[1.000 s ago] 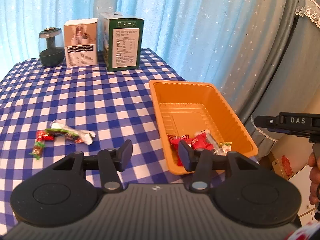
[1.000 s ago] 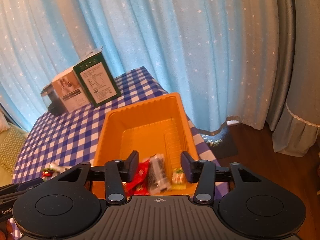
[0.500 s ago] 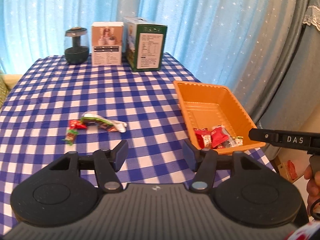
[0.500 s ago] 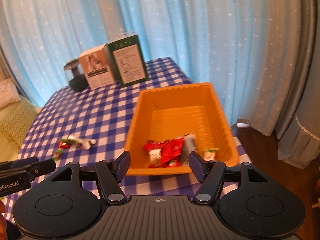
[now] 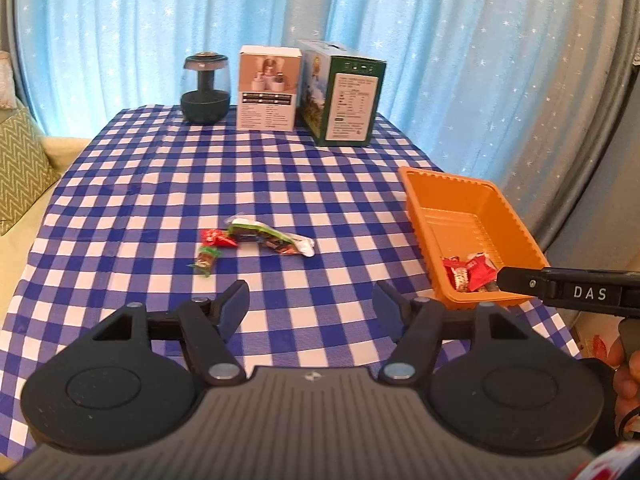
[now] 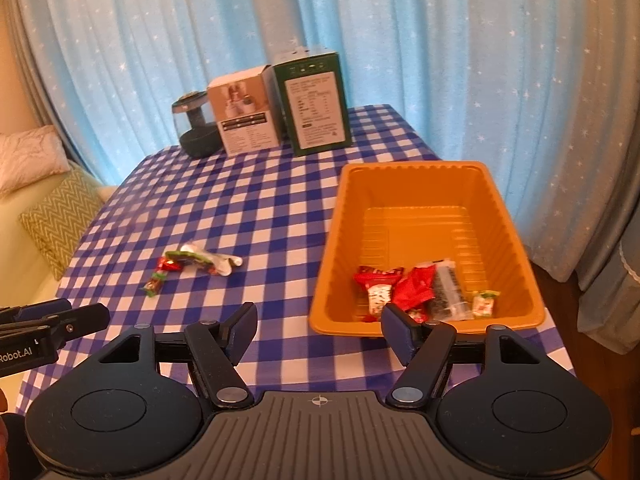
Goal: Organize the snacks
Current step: 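Move both open tools back from the tray toward the remaining snacks, then grasp the green-trimmed snack tube with the right tool while the left tool grasps the clear-wrapped candy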
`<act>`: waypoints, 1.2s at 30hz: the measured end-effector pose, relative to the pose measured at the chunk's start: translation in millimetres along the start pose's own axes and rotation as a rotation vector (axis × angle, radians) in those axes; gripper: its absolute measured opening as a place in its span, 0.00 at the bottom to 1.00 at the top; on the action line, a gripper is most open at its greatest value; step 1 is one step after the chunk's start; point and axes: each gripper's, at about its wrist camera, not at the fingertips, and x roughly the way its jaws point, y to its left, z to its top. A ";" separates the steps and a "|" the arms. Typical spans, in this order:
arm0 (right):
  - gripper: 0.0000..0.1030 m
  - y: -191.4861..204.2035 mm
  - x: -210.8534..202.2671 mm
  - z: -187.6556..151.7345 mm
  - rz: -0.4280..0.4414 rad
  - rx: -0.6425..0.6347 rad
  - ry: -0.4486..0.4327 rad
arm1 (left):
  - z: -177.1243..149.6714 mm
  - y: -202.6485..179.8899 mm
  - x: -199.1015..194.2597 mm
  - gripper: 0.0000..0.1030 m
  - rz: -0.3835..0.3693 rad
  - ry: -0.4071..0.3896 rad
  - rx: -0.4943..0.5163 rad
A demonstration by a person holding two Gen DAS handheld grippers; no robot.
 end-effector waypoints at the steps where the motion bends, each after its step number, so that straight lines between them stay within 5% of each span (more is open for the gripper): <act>1: 0.67 2.5 1.0 -0.1 0.003 -0.004 0.001 | -0.2 2.4 -0.2 0.63 0.004 0.000 -0.002; 14: 0.67 33.6 26.6 2.4 0.081 -0.070 0.008 | -2.7 35.8 10.8 0.68 0.085 0.008 -0.025; 28: 0.67 77.8 109.7 13.6 0.157 -0.235 0.028 | 9.0 88.5 69.1 0.67 0.127 0.037 -0.030; 36: 0.62 109.5 170.7 10.9 0.210 -0.439 0.044 | 14.9 105.5 120.1 0.56 0.123 0.068 0.055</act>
